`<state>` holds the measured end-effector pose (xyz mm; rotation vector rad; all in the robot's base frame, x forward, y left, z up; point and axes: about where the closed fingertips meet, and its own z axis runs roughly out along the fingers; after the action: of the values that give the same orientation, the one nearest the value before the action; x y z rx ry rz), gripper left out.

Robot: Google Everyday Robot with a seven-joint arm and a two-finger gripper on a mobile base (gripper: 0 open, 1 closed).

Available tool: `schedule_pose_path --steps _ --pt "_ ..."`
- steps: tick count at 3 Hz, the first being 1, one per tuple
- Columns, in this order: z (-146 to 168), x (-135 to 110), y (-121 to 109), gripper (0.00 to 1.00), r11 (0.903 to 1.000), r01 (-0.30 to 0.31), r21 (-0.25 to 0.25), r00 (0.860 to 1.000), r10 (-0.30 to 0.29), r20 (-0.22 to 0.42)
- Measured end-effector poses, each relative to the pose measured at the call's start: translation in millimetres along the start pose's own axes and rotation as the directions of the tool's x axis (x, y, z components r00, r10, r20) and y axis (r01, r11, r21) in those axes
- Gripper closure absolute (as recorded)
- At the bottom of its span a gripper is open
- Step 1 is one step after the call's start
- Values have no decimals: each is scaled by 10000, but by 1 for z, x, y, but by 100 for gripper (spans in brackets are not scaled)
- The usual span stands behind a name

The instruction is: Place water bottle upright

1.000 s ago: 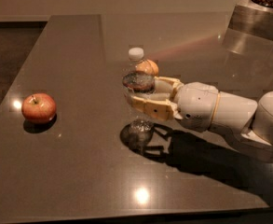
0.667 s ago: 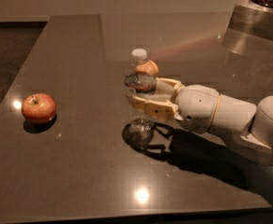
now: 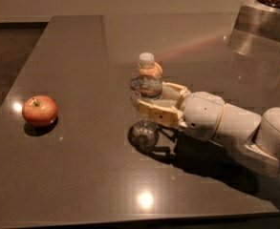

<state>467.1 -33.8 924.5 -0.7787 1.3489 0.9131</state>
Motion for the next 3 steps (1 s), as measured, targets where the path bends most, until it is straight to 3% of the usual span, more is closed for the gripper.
schedule_pose_path --steps 2,3 --pt "0 6 -2 13 9997 240 -34 9997 -240 -80" --pt "0 10 -4 0 9994 318 -101 9991 -320 -292"
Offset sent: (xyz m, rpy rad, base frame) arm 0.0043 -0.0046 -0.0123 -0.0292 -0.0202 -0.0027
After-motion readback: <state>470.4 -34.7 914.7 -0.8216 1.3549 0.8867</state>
